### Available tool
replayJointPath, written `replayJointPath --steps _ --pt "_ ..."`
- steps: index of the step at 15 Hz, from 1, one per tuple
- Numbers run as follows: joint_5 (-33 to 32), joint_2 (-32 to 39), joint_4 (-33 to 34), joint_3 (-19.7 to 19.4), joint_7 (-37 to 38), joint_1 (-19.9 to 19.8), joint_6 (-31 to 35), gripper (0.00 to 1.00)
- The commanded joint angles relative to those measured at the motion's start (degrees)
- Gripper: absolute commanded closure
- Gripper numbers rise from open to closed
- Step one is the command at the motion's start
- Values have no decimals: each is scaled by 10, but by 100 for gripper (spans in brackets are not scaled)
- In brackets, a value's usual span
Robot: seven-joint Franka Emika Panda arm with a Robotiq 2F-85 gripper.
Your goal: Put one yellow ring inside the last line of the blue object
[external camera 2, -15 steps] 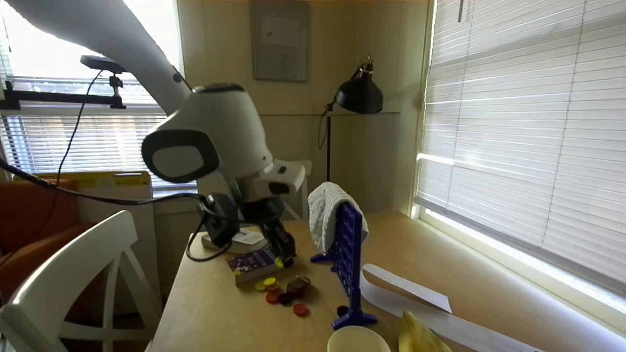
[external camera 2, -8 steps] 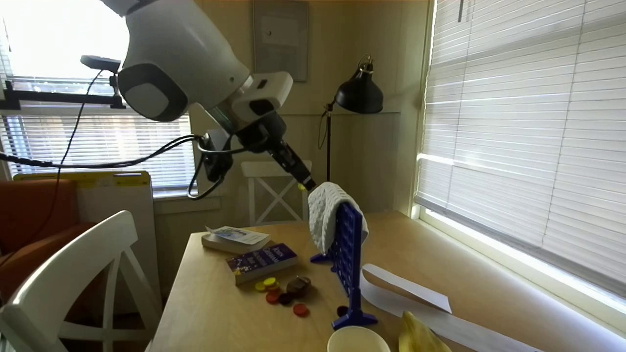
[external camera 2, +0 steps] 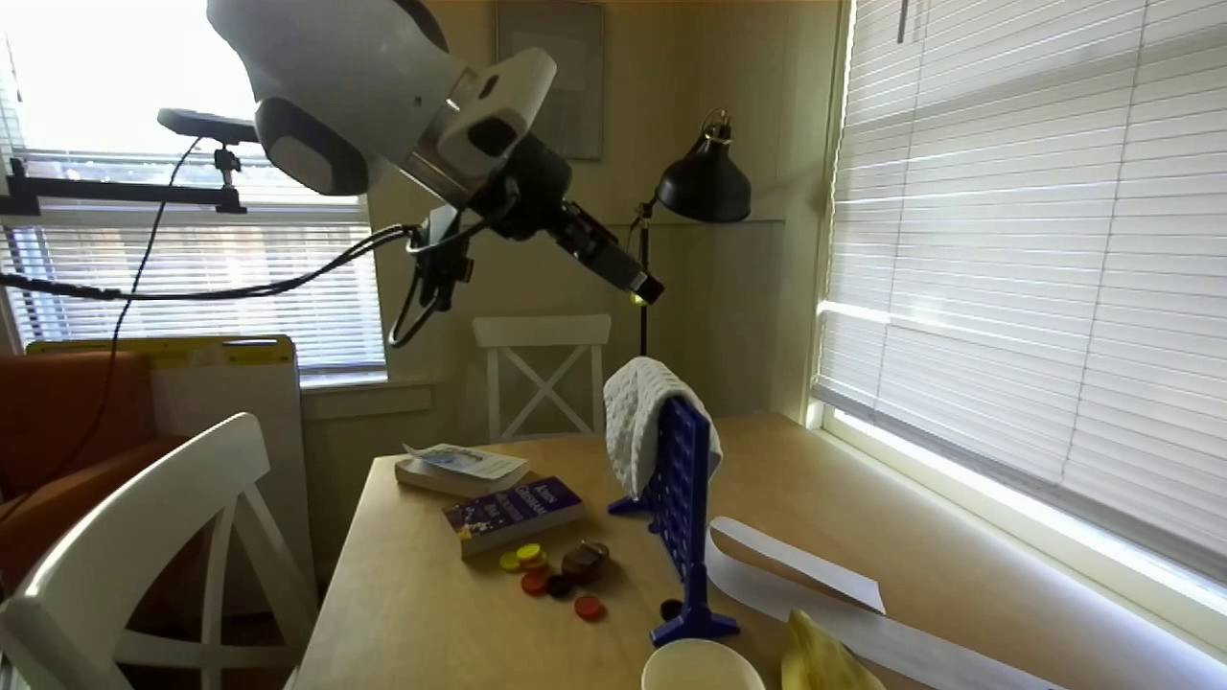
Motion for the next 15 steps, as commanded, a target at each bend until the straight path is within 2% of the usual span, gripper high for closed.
replayJointPath --steps 1,3,4,10,12,13,14,15 --pt "-3 39 30 -46 3 57 51 89" --pt "-32 60 32 -70 26 81 70 89" --pt "-104 69 17 -14 102 15 61 89" --pt "-310 159 7 4 302 -4 129 89" --pt "-363 195 1 1 356 -2 164 89" --pt "-398 214 -4 -14 390 6 184 89" --pt "-342 178 1 -7 331 8 145 64" --pt "-364 196 -3 -8 355 8 161 64"
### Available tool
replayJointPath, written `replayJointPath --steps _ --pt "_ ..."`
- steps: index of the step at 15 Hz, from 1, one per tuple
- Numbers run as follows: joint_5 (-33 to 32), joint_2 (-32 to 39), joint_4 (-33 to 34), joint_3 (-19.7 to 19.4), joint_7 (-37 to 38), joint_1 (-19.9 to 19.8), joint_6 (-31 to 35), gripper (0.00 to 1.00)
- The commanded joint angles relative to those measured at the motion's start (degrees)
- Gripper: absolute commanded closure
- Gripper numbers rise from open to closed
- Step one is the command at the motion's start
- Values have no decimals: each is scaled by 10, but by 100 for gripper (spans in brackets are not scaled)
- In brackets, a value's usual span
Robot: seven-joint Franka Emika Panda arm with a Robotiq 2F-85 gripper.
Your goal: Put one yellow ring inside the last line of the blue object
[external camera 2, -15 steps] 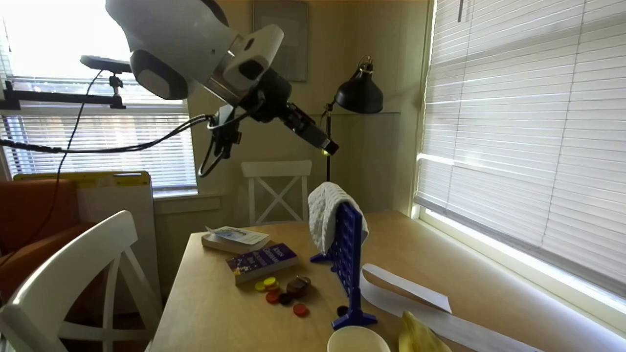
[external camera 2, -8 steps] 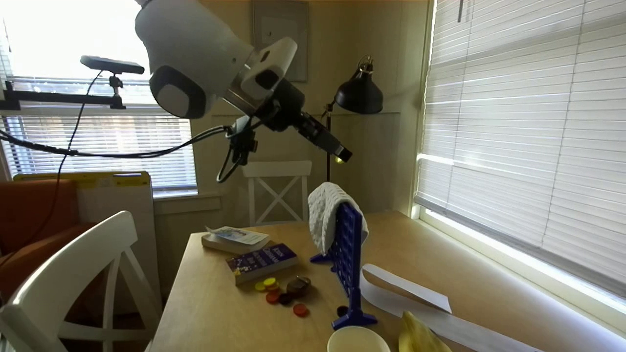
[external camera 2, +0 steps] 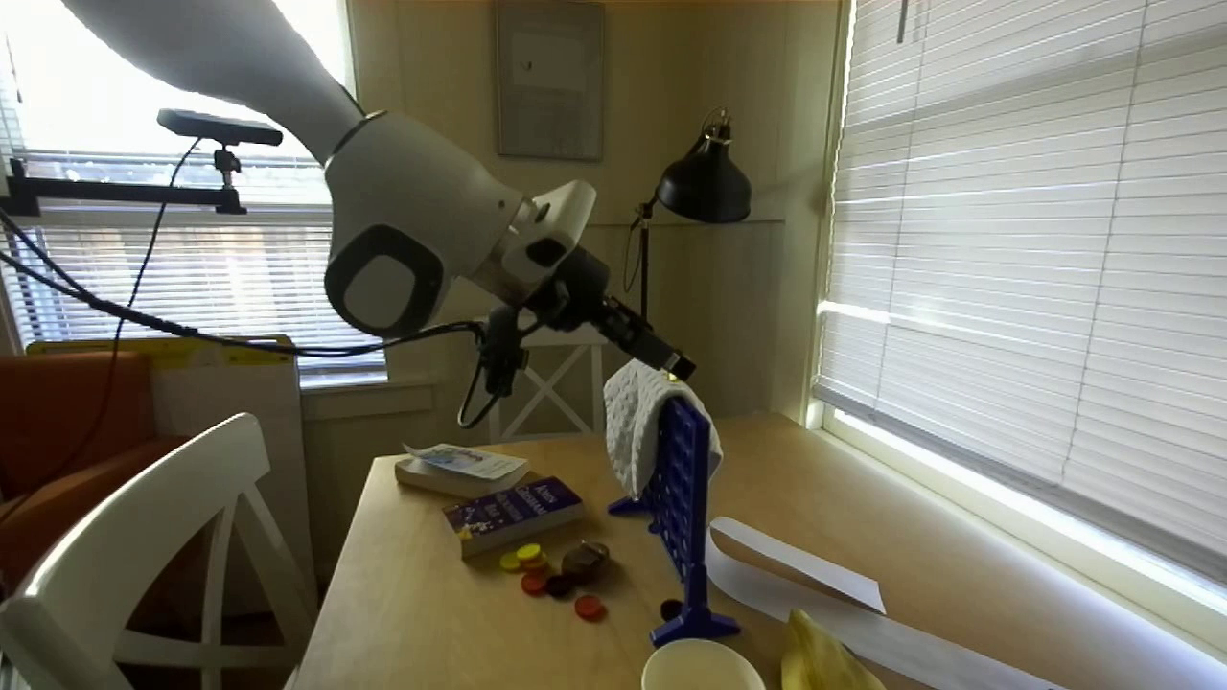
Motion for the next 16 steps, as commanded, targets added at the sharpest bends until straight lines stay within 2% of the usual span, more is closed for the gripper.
replayJointPath --steps 1,4,5,16 --pt "-8 12 0 -1 10 0 10 64" --pt "-14 20 0 -2 17 0 15 64" --pt "-14 20 0 -2 17 0 15 89" --pt "-50 61 -4 -11 60 -6 146 89"
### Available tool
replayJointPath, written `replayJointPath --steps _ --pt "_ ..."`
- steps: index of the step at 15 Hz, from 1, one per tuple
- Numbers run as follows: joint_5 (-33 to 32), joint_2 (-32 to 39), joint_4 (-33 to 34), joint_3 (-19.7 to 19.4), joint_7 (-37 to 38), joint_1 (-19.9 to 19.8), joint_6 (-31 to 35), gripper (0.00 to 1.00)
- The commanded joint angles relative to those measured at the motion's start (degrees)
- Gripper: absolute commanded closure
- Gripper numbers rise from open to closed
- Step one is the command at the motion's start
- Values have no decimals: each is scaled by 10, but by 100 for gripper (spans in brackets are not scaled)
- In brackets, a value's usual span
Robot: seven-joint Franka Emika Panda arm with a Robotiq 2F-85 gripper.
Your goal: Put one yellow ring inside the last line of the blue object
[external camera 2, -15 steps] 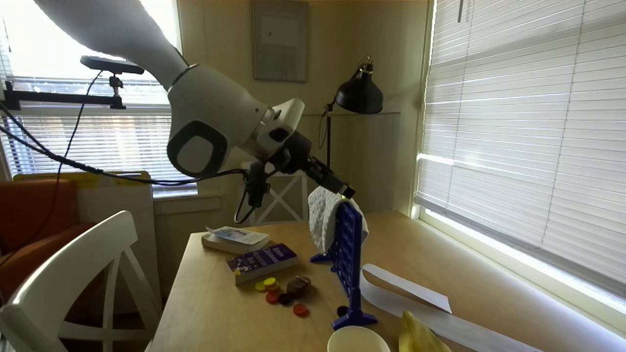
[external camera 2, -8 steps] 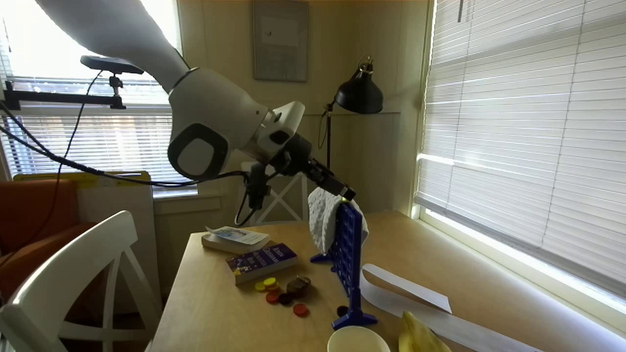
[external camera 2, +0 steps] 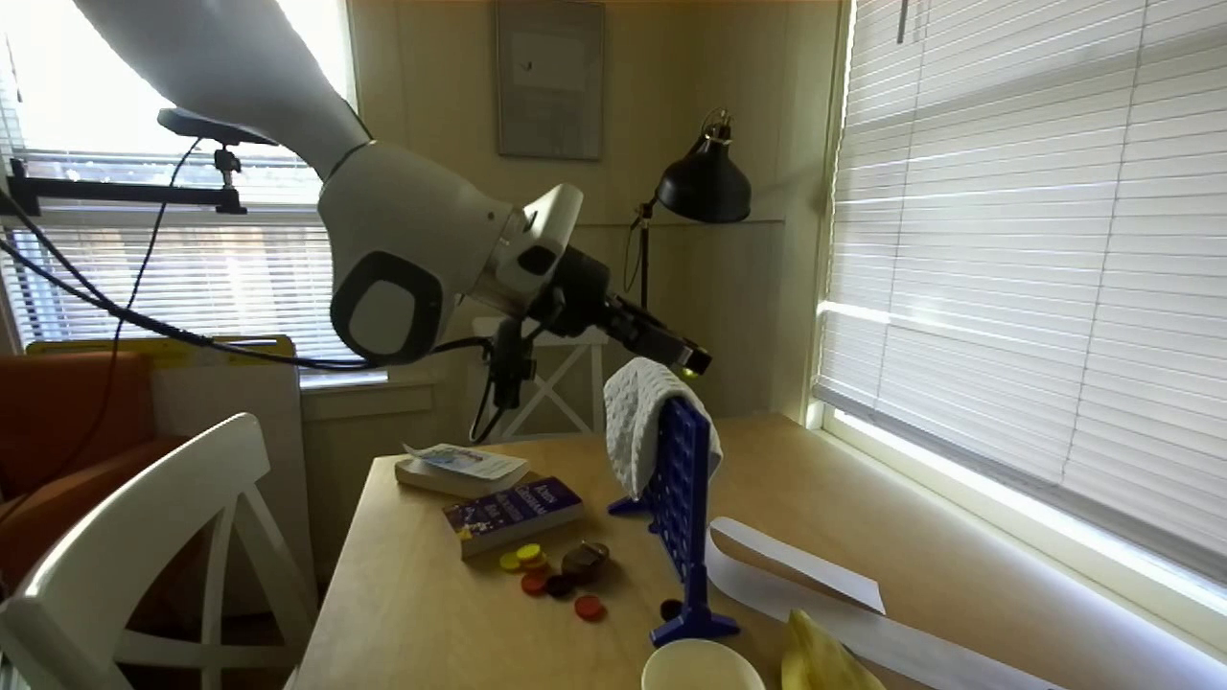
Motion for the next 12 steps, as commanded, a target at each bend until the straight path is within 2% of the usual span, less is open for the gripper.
replayJointPath --steps 1,12 --pt "-38 30 -5 -10 34 -6 48 89" --pt "-100 78 -17 -20 70 -7 116 89"
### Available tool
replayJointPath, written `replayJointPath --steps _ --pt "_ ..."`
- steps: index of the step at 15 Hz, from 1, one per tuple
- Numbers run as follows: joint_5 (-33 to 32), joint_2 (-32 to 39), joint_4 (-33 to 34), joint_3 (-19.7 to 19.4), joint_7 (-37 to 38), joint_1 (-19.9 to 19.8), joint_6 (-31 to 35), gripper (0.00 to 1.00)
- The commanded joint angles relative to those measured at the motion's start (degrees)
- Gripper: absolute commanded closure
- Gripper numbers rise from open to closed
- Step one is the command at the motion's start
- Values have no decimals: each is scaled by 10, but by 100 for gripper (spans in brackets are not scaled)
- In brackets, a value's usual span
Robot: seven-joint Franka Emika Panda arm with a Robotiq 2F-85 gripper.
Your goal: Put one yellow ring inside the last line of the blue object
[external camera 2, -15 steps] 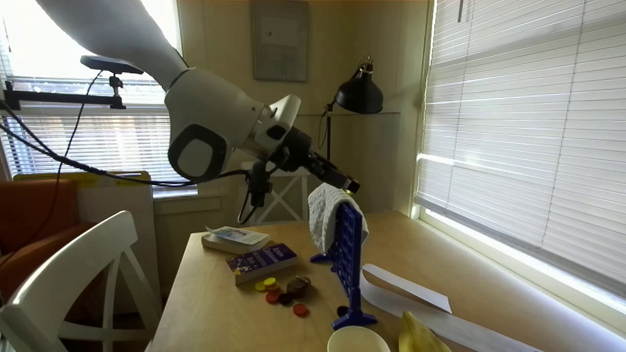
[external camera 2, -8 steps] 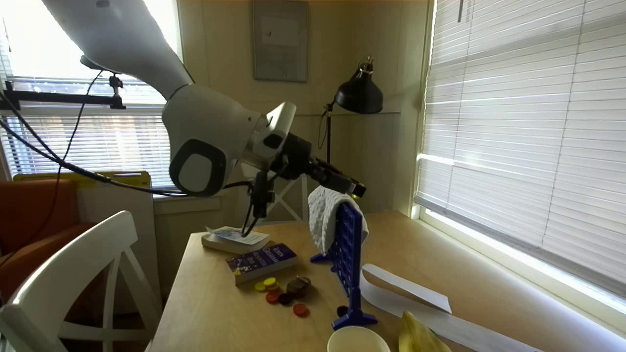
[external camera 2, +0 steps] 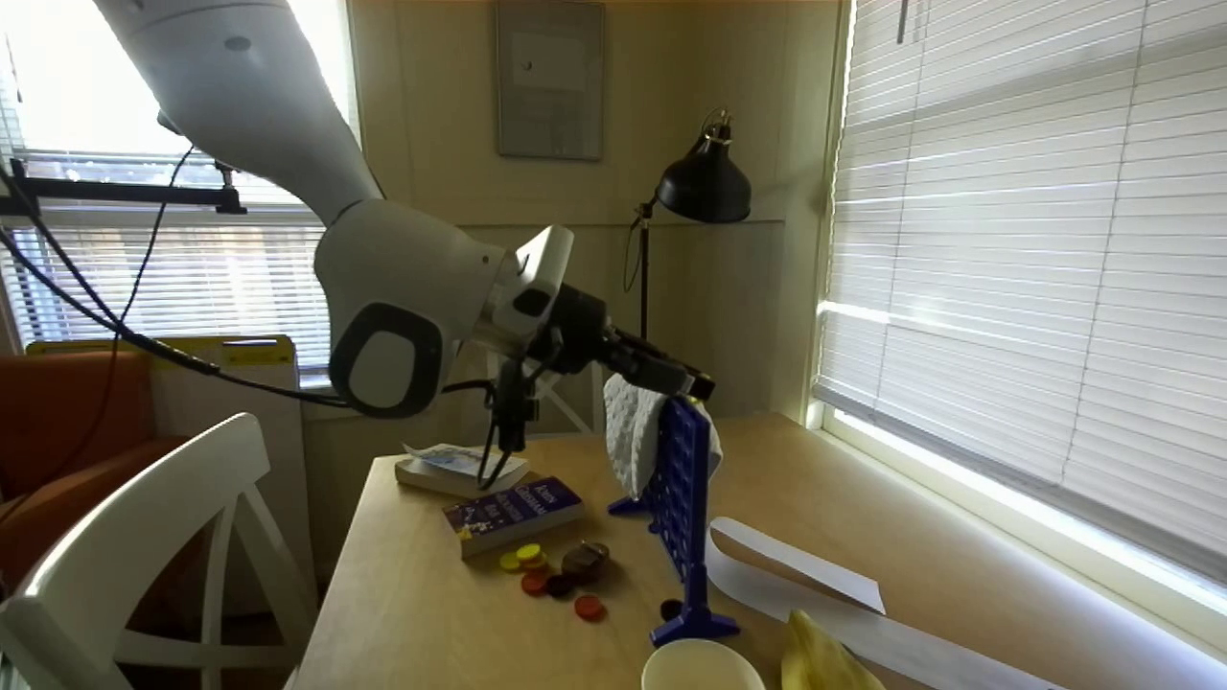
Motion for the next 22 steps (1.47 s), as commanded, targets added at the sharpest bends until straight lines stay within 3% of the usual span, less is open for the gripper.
replayJointPath --steps 1,22 --pt "-30 17 -5 -6 22 -4 24 89" --pt "-55 55 6 -10 26 -6 66 89"
